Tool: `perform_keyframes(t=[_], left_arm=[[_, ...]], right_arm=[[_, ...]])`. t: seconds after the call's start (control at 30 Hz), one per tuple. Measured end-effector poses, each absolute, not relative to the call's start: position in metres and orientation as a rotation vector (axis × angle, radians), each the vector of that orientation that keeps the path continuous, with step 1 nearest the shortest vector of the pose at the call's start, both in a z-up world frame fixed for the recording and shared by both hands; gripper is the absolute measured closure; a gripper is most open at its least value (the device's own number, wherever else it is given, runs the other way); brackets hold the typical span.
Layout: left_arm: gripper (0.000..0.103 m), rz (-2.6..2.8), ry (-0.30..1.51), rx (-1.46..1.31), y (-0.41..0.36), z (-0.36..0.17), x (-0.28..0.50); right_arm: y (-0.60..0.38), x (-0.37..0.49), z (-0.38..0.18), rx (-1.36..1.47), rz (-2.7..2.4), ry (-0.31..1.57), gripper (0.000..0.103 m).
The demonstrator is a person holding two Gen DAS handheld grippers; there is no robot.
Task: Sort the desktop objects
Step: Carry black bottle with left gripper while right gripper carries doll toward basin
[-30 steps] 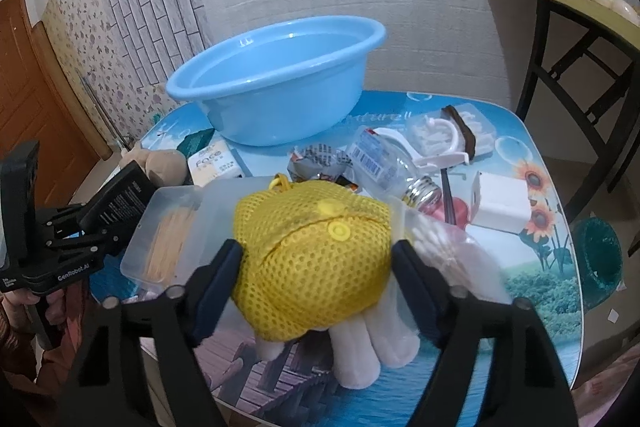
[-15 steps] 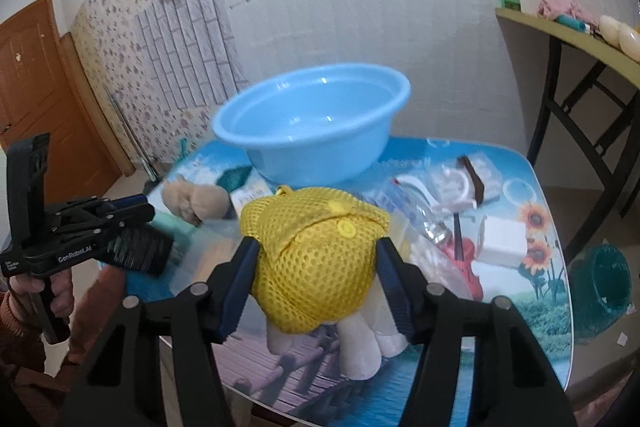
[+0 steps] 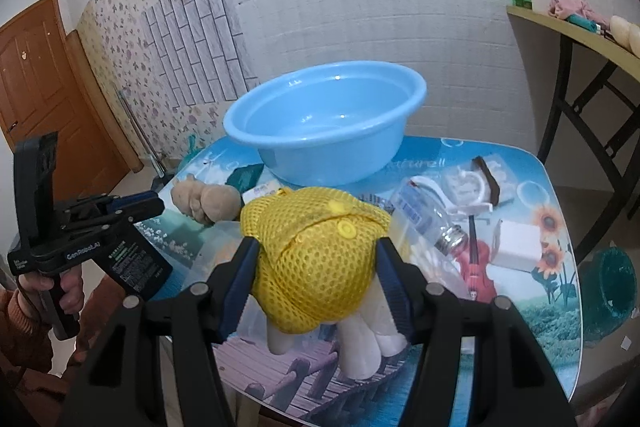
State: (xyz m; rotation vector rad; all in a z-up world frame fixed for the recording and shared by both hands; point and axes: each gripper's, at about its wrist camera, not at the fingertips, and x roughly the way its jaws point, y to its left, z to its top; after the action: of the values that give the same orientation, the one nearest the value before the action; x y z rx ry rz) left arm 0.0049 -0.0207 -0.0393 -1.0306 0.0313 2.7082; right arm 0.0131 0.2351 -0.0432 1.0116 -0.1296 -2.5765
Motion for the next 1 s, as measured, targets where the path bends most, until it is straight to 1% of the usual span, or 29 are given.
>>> perform_keyframes(t=[0.03, 0.1, 0.13, 0.17, 0.2, 0.3, 0.33, 0.4, 0.5, 0.57, 0.8, 0.9, 0.93, 1.0], left_arm=[[0.073, 2.711, 0.037, -1.03, -0.02, -0.04, 0.006], [0.058, 2.701, 0.034, -1.025, -0.019, -0.042, 0.008], [0.055, 2.696, 0.033, -1.02, -0.019, -0.043, 0.008], [0.049, 2.693, 0.036, -1.017, -0.018, -0.044, 0.009], [0.046, 2.693, 0.043, -1.017, -0.017, -0.045, 0.01], [0.044, 2.699, 0.054, -1.026, -0.016, -0.047, 0.012], [0.042, 2.701, 0.053, -1.024, -0.016, -0.046, 0.013], [0.033, 2.71, 0.051, -1.017, -0.018, -0.043, 0.017], [0.026, 2.724, 0.056, -1.015, -0.02, -0.04, 0.024], [0.025, 2.729, 0.06, -1.021, -0.022, -0.04, 0.027], [0.023, 2.712, 0.051, -1.087, -0.026, -0.052, 0.039], [0.023, 2.7, 0.05, -1.113, -0.025, -0.06, 0.041], [0.023, 2.699, 0.059, -1.121, -0.024, -0.063, 0.042], [0.023, 2.693, 0.082, -1.137, -0.022, -0.069, 0.043]], right_arm=[[0.235, 0.013, -0.043, 1.014, -2.577, -0.132, 0.044], [0.236, 0.013, -0.043, 1.011, -2.578, -0.134, 0.044], [0.236, 0.013, -0.043, 1.009, -2.581, -0.132, 0.044], [0.236, 0.013, -0.043, 1.007, -2.584, -0.13, 0.044], [0.235, 0.012, -0.043, 1.009, -2.586, -0.126, 0.044], [0.235, 0.01, -0.05, 1.045, -2.594, -0.105, 0.043], [0.236, 0.009, -0.053, 1.063, -2.593, -0.103, 0.041], [0.239, 0.008, -0.056, 1.08, -2.589, -0.117, 0.037], [0.242, 0.008, -0.056, 1.072, -2.599, -0.115, 0.034], [0.242, 0.01, -0.053, 1.055, -2.623, -0.099, 0.028], [0.232, 0.017, -0.044, 0.981, -2.608, -0.054, 0.021], [0.223, 0.019, -0.042, 0.953, -2.602, -0.003, 0.013], [0.219, 0.019, -0.043, 0.963, -2.599, 0.024, 0.007], [0.213, 0.015, -0.049, 0.994, -2.596, 0.062, 0.005]])
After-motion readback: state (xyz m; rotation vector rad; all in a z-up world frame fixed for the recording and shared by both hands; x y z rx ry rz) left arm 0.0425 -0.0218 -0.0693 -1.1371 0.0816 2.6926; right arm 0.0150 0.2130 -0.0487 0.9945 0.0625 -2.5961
